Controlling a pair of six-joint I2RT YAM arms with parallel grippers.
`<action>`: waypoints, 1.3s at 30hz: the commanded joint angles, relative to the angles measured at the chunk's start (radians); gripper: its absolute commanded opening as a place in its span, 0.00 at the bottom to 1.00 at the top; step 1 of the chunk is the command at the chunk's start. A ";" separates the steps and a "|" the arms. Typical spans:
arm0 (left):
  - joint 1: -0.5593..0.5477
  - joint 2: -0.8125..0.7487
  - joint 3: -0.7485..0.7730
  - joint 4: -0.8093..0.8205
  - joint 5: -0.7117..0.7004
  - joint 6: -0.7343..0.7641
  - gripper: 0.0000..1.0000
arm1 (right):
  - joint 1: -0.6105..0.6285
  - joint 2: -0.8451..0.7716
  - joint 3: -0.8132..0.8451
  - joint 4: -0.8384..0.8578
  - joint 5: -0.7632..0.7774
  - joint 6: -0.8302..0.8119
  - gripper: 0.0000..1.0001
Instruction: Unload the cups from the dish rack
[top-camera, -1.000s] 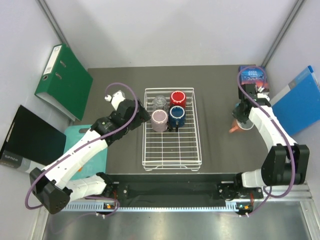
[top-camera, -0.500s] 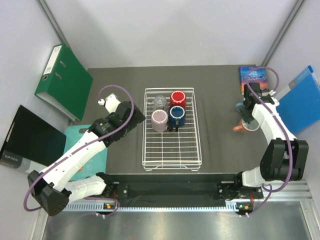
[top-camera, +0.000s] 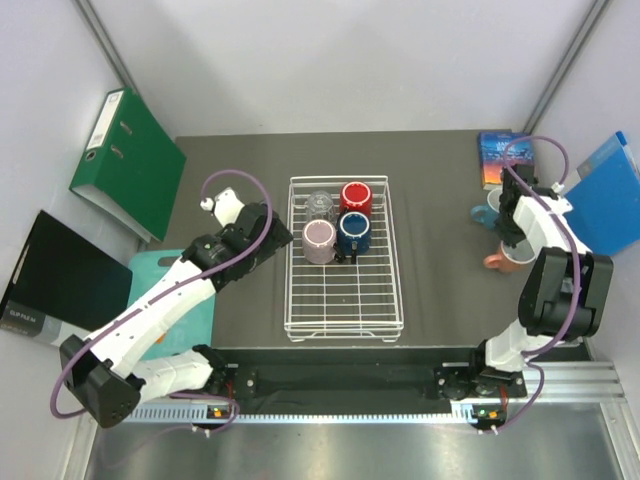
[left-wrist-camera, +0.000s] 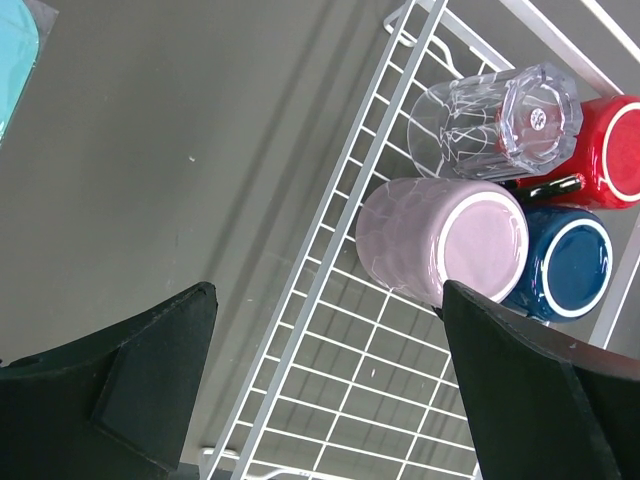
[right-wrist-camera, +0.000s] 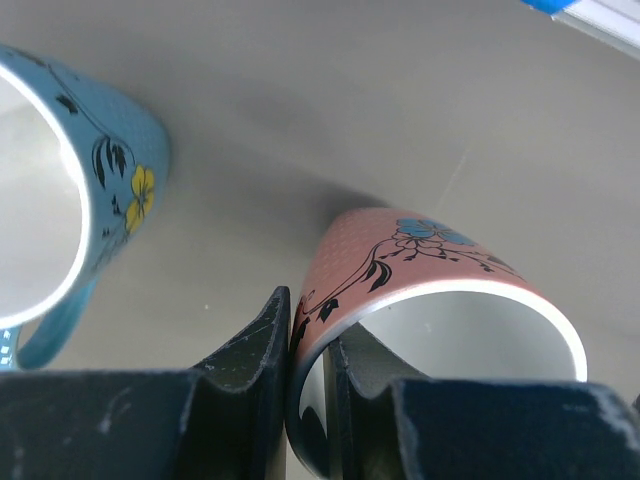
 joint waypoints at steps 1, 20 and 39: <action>0.002 -0.008 -0.018 0.001 -0.006 0.014 0.99 | -0.019 0.019 0.089 0.033 0.056 -0.031 0.00; 0.001 0.042 -0.009 0.034 0.015 0.018 0.99 | -0.019 0.122 0.105 0.079 -0.038 -0.060 0.19; 0.001 0.073 0.011 0.048 0.027 0.006 0.99 | 0.032 -0.018 0.203 0.006 -0.102 -0.112 0.45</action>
